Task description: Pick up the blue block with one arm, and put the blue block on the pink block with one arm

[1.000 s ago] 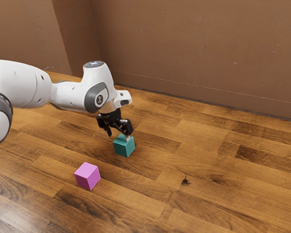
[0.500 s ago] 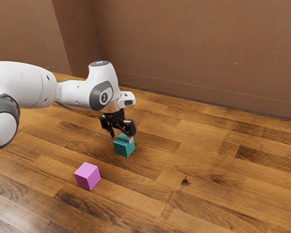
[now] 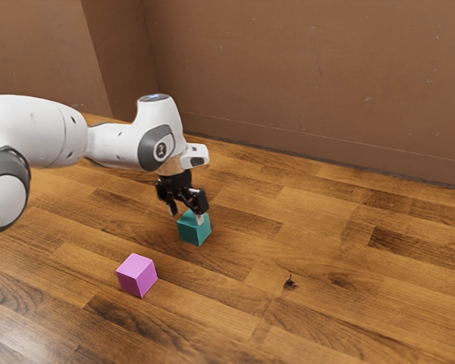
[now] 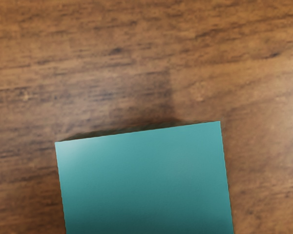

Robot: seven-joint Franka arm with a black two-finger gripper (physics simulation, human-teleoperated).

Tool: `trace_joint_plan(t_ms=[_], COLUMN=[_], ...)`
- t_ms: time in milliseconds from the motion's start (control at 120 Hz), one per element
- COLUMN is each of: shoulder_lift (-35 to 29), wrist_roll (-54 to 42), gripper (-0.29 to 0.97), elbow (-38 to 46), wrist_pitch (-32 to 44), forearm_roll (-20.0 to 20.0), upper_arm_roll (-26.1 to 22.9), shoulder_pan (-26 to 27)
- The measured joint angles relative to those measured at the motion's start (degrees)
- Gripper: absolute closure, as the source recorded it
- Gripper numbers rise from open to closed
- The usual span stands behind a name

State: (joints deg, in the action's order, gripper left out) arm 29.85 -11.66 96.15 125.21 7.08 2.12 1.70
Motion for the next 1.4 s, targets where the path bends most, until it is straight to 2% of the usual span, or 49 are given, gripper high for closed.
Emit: trace_joint_plan(t_ms=[675, 908, 1400], shoulder_lift=[4.5, 5.2, 6.7], wrist_roll=[-3.6, -2.8, -1.4], gripper=[0.02, 0.02, 0.02], elbow=[-4.5, -4.5, -5.2], wrist_pitch=[0.1, 0.1, 1.6], forearm_roll=[0.5, 2.2, 2.5], upper_arm_roll=[0.1, 0.2, 0.1], shoulder_pan=[-0.3, -0.7, -0.7])
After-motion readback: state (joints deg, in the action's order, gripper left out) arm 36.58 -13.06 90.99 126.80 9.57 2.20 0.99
